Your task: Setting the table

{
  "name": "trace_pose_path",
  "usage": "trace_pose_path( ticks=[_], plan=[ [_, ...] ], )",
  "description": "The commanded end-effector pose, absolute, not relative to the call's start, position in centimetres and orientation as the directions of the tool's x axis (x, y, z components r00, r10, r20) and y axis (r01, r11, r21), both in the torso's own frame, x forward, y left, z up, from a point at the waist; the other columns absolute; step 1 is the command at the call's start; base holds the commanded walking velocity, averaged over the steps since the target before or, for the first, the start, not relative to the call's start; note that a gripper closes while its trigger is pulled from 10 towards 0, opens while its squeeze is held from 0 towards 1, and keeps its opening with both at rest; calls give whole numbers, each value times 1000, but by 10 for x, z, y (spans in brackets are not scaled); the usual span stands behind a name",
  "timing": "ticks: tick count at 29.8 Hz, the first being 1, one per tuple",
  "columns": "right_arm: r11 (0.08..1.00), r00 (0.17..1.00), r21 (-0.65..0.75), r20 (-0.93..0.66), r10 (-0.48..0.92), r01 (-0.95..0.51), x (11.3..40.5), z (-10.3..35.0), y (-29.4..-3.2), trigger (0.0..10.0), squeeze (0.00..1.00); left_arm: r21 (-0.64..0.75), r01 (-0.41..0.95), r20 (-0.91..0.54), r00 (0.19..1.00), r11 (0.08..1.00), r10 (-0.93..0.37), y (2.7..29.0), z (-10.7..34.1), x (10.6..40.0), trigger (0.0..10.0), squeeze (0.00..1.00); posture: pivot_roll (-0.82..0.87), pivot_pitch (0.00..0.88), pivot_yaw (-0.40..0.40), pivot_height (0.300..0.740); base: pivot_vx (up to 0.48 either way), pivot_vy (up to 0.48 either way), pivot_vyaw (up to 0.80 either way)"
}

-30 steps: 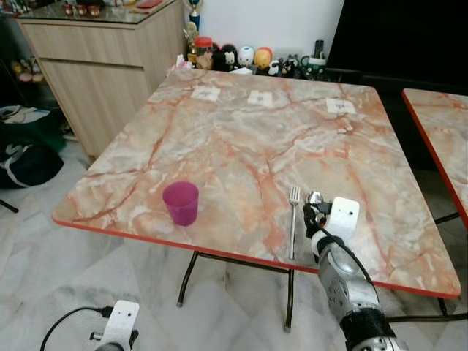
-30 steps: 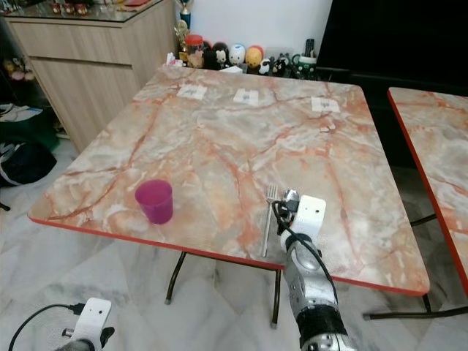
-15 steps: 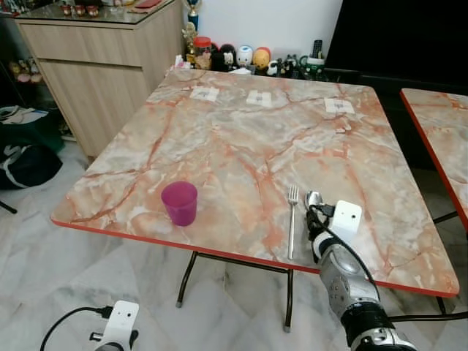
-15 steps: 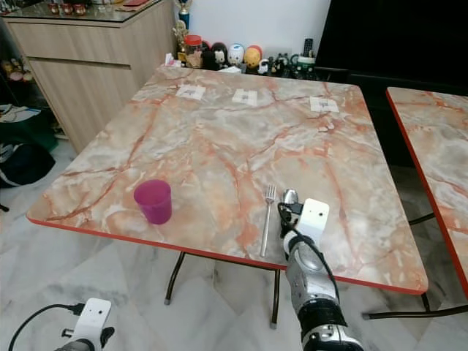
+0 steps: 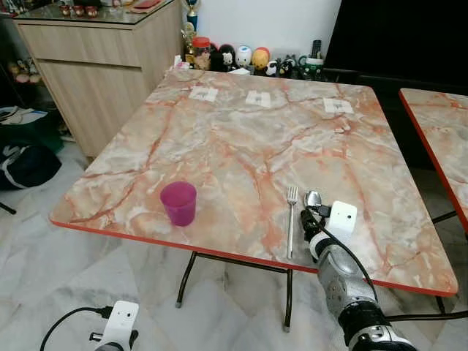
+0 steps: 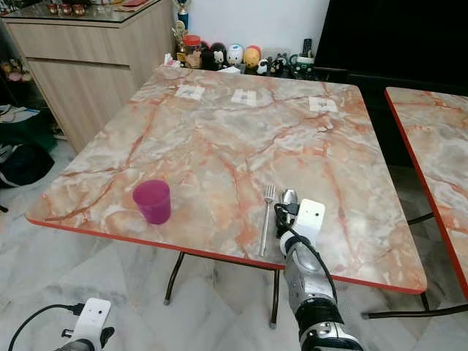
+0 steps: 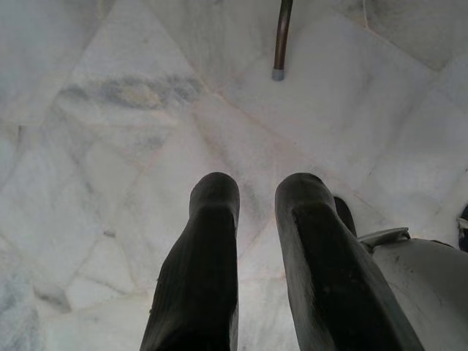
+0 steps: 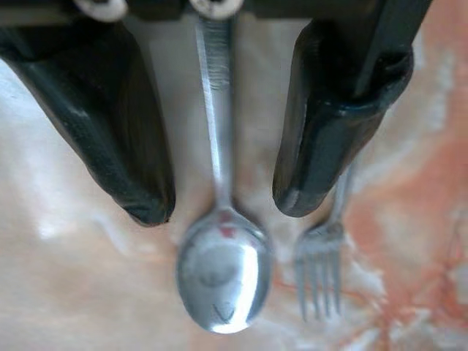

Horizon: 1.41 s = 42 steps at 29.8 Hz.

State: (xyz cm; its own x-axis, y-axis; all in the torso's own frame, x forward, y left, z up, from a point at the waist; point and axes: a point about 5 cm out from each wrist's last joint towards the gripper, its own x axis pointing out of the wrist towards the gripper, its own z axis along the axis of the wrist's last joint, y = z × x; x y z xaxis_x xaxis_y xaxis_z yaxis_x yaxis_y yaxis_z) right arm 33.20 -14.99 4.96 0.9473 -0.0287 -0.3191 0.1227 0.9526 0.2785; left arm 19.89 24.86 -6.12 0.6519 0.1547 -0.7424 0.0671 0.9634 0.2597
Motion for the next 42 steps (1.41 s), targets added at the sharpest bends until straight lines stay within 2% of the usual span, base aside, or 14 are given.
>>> trace_pose_path(
  ticks=[1,5,12,14,15,16,42],
  plan=[
    [954,952,278,-305,-20,109,335,53,-149,10000,0,248,65,-754,640,967,151,248,-64,194,10000,0,149,12,-40,740,0,0,0],
    [965,932,239,-363,-10,103,333,45,-147,10000,0,245,65,-755,639,967,148,247,-64,194,10000,0,151,12,-42,740,0,0,0],
    [965,927,230,-373,-30,123,330,41,-149,10000,0,242,64,-756,638,968,147,247,-64,194,10000,0,151,13,-44,740,0,0,0],
    [965,925,226,-379,-38,132,329,40,-150,8627,0,242,64,-756,638,968,146,247,-65,194,10000,0,150,12,-44,740,0,0,0],
    [966,919,215,-391,-48,142,327,38,-152,2039,0,242,65,-756,638,968,146,247,-65,194,10000,0,150,12,-44,740,0,0,0],
    [966,917,211,-396,-53,147,327,37,-153,0,0,241,65,-756,638,968,146,247,-65,194,10000,0,150,12,-44,740,0,0,0],
    [971,901,172,-425,-82,169,320,27,-156,0,0,232,77,-767,628,970,133,246,-66,191,10000,0,151,0,-48,740,0,0,0]
  ],
)
